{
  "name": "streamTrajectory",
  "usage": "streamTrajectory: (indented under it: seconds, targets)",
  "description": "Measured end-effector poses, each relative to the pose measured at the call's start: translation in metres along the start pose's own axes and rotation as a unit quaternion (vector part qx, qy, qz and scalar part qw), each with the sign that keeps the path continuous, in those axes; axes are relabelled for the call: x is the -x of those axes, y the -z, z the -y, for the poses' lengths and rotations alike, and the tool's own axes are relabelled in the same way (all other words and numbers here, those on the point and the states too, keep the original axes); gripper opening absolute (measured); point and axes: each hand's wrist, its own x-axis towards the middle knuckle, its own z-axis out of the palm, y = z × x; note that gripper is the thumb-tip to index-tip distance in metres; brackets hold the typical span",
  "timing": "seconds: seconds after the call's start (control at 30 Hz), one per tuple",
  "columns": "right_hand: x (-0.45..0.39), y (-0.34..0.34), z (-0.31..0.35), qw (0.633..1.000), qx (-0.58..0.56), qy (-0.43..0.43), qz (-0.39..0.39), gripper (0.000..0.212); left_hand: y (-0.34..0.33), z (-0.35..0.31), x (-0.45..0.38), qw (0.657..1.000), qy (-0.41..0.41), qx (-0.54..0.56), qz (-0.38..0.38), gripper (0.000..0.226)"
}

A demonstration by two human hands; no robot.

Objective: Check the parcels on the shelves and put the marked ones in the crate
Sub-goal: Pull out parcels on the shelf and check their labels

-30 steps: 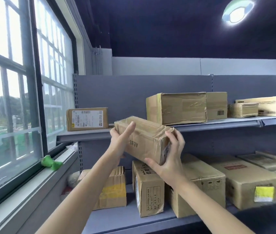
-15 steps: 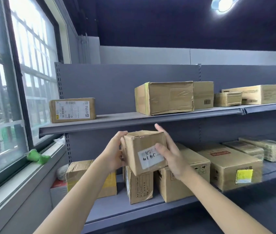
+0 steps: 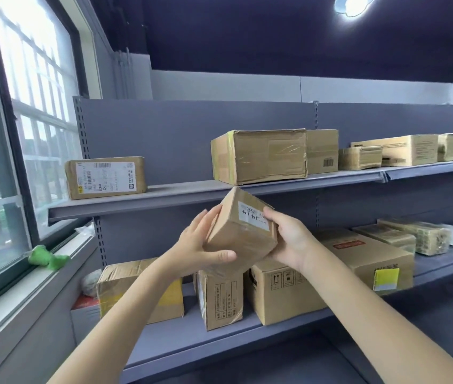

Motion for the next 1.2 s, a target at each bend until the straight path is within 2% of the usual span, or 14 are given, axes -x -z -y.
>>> streamTrajectory:
  seconds: [0.07, 0.17, 0.27, 0.33, 0.4, 0.43, 0.5, 0.57, 0.63, 0.8, 0.87, 1.0, 1.1, 1.2]
  targets:
    - [0.000, 0.004, -0.001, 0.999, 0.046, -0.005, 0.024, 0.032, 0.000, -0.003, 0.000, 0.999, -0.016, 0.043, -0.011, 0.093]
    - [0.001, 0.012, -0.007, 0.994, 0.097, 0.022, 0.033, 0.042, -0.006, -0.013, 0.003, 0.983, -0.036, 0.172, -0.043, 0.094]
    - [0.002, 0.022, -0.015, 0.986, 0.123, 0.083, 0.076, 0.046, -0.017, -0.015, 0.007, 0.955, -0.006, 0.282, -0.093, 0.095]
    - [0.004, 0.029, -0.024, 0.978, 0.153, 0.102, 0.103, 0.070, -0.026, -0.017, 0.010, 0.927, 0.023, 0.364, -0.089, 0.092]
    - [0.009, 0.032, -0.033, 0.972, 0.176, 0.098, 0.124, 0.094, -0.036, -0.020, 0.009, 0.902, 0.061, 0.418, -0.092, 0.073]
    - [0.011, 0.033, -0.037, 0.973, 0.172, 0.102, 0.120, 0.092, -0.041, -0.024, 0.009, 0.898, 0.079, 0.419, -0.112, 0.058]
    - [0.011, 0.032, -0.044, 0.985, 0.110, 0.102, 0.085, 0.067, -0.047, -0.028, 0.003, 0.913, 0.110, 0.349, -0.181, 0.041]
    - [0.010, 0.030, -0.049, 0.992, 0.070, 0.105, 0.032, 0.044, -0.052, -0.028, 0.000, 0.934, 0.112, 0.235, -0.245, 0.041]
    - [0.010, 0.025, -0.053, 0.991, 0.074, 0.114, -0.011, 0.035, -0.056, -0.030, 0.000, 0.947, 0.088, 0.173, -0.257, 0.039]
    - [0.016, 0.017, -0.050, 0.969, 0.165, 0.171, -0.064, 0.033, -0.061, -0.039, 0.010, 0.944, 0.044, 0.306, -0.115, 0.032]
    - [0.018, 0.017, -0.047, 0.964, 0.193, 0.178, -0.049, 0.036, -0.059, -0.038, 0.014, 0.936, 0.040, 0.332, -0.112, 0.025]
    - [0.020, 0.019, -0.044, 0.965, 0.191, 0.174, -0.039, 0.042, -0.053, -0.038, 0.021, 0.911, 0.090, 0.386, -0.114, 0.015]
    - [0.020, 0.030, -0.026, 0.934, 0.281, 0.210, -0.064, 0.070, -0.035, -0.032, 0.026, 0.945, 0.114, 0.302, -0.049, 0.023]
    - [0.024, 0.031, 0.004, 0.876, 0.433, 0.205, 0.059, 0.086, -0.011, -0.034, 0.024, 0.969, 0.123, 0.189, 0.098, 0.056]
